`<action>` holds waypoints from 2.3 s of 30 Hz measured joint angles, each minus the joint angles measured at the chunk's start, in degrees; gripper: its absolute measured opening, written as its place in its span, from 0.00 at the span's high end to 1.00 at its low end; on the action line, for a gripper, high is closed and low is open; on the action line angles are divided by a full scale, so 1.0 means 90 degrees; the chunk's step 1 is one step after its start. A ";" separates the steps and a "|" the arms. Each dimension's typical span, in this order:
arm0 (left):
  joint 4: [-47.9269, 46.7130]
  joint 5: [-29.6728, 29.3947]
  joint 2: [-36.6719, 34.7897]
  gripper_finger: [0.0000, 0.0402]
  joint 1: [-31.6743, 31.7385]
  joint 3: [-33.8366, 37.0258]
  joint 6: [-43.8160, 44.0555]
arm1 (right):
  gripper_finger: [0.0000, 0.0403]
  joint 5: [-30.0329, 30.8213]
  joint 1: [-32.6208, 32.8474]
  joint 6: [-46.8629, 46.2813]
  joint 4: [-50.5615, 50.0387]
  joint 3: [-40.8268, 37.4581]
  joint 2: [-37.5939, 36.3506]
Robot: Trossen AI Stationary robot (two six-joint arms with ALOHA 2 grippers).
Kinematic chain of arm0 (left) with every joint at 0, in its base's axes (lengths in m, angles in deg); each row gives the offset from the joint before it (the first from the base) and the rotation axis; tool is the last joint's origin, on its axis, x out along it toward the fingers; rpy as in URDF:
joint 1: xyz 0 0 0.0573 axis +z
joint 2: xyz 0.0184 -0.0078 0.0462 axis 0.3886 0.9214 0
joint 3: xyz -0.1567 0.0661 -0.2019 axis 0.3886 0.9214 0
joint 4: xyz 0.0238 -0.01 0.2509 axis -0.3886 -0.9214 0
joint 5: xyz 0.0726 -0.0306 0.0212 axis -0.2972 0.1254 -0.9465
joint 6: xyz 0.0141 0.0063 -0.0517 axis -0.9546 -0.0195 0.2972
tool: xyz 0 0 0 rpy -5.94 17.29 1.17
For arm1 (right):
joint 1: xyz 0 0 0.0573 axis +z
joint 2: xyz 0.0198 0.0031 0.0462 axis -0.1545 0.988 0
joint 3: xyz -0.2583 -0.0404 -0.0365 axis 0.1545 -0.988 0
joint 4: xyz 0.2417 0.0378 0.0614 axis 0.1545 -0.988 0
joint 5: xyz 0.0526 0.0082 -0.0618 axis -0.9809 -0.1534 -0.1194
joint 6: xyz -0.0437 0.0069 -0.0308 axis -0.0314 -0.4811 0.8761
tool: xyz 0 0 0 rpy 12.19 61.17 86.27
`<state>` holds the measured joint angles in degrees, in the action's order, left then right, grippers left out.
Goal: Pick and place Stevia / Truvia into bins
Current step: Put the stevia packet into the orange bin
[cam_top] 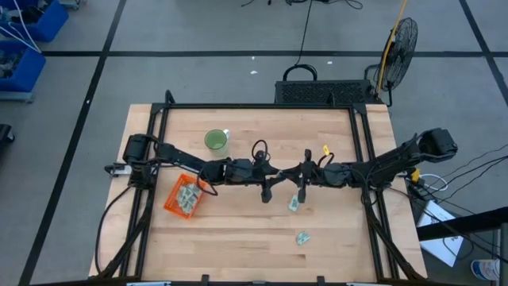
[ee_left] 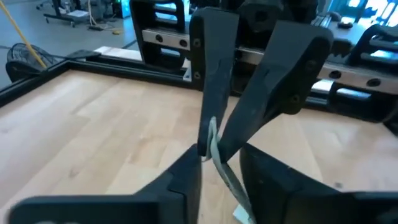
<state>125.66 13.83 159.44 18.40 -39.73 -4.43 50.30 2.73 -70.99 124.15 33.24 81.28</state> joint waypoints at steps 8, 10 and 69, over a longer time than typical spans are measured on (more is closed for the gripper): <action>-0.0172 0.0004 -0.0002 0.98 0.0000 0.0002 -0.0326 | 0.91 -0.0195 0.0010 0.0176 0.0249 0.0000 0.0052; -0.0239 0.0004 -0.0001 0.97 0.0000 0.0002 -0.0342 | 0.89 -0.0351 0.0010 0.0221 0.0296 0.0000 0.0039; -1.0719 -0.1169 -0.3055 0.68 -0.2002 0.0877 0.5602 | 0.68 -0.0618 -0.0200 -0.1057 -0.1964 -0.0007 0.0168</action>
<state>29.19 3.30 131.94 0.38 -31.84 45.99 44.74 0.93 -80.51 106.48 33.17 82.79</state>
